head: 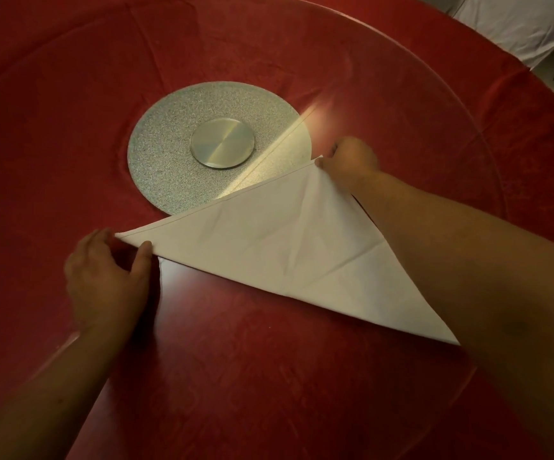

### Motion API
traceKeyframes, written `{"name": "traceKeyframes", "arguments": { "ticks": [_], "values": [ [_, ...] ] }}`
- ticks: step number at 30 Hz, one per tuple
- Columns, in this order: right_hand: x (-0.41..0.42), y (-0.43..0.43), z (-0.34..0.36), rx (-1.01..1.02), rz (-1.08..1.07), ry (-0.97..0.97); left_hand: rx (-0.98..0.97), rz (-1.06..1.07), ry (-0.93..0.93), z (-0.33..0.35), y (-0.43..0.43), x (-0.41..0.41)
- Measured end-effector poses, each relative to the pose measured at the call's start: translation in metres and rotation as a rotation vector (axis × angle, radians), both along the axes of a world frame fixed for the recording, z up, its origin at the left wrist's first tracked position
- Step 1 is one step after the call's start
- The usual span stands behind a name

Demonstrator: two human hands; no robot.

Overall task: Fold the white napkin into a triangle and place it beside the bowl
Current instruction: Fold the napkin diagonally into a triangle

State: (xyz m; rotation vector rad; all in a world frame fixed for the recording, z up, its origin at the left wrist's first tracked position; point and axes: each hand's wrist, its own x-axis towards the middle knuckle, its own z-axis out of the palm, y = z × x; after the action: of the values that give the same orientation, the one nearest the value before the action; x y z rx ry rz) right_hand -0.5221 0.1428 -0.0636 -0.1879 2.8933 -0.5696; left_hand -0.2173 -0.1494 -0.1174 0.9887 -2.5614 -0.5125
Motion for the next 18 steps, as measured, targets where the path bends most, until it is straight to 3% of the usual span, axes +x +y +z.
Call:
{"name": "traceKeyframes", "arguments": {
  "ticks": [6, 10, 14, 18],
  "values": [
    [-0.001, -0.002, -0.008, 0.003, -0.070, -0.015, 0.038, 0.081, 0.027, 0.000, -0.001, -0.005],
    [0.009, -0.005, -0.010, 0.118, -0.110, 0.107, 0.076, 0.154, 0.049, -0.002, -0.004, -0.009],
    [0.042, -0.003, -0.015, 0.115, -0.002, 0.314, 0.130, 0.201, 0.046, 0.000, -0.008, -0.012],
    [0.094, -0.003, -0.020, 0.021, 0.159, 0.322, 0.151, 0.228, 0.010, 0.009, -0.008, -0.018]
  ]
}}
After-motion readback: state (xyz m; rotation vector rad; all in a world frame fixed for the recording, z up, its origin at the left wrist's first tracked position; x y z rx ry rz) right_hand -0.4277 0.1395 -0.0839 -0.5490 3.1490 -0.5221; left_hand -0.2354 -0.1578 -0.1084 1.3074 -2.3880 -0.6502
